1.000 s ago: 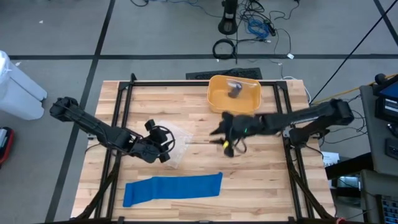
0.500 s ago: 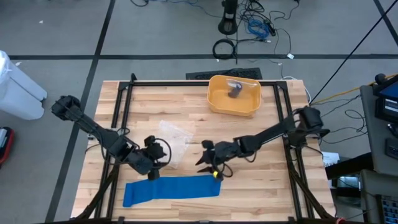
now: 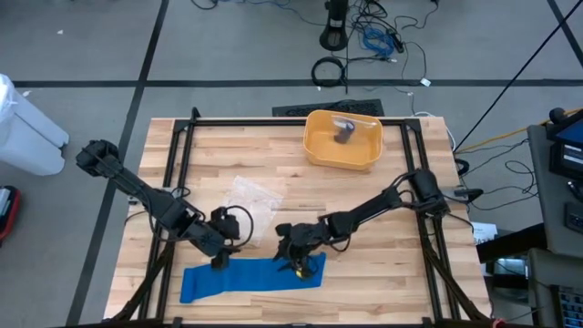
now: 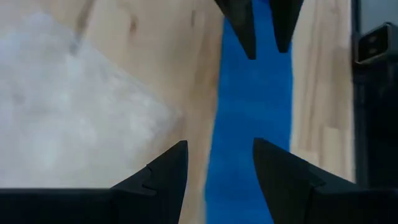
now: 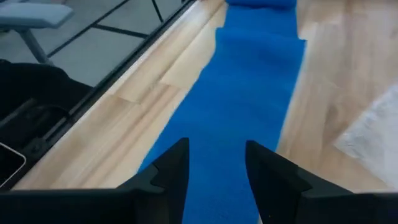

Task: Roll bandage
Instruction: Roll the blue bandage

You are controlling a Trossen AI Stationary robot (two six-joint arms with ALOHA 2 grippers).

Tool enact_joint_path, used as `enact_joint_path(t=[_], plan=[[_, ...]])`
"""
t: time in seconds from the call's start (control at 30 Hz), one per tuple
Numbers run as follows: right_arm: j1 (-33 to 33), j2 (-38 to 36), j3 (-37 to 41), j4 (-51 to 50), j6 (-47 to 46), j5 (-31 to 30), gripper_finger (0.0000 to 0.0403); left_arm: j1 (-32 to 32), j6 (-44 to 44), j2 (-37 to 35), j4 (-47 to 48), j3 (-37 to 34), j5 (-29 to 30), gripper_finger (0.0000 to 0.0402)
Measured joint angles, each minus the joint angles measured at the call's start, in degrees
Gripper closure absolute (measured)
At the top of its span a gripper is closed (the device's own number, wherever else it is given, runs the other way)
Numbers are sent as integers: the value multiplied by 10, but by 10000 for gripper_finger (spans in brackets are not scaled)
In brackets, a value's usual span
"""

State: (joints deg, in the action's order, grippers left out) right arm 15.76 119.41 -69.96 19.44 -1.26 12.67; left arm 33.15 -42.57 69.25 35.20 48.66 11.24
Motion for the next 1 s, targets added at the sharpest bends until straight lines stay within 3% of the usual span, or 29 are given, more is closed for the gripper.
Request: enact_joint_path(t=[0.23, 0.5, 0.7, 0.83, 1.0], plan=[[5, 12, -24, -84, 2, -62, 262, 46, -120, 0, 49, 0, -132, 215], [5, 8, -24, -116, -3, -83, 262, 123, -279, 36, 62, 0, -165, 215], [5, 8, -24, -127, -23, -83, 262, 175, -540, 59, 80, 0, -213, 215], [7, 8, -24, -137, -41, -83, 262, 209, -677, 65, 80, 0, -213, 215], [16, 8, -24, -142, -45, -82, 262, 234, -753, 79, 87, 0, -185, 215]])
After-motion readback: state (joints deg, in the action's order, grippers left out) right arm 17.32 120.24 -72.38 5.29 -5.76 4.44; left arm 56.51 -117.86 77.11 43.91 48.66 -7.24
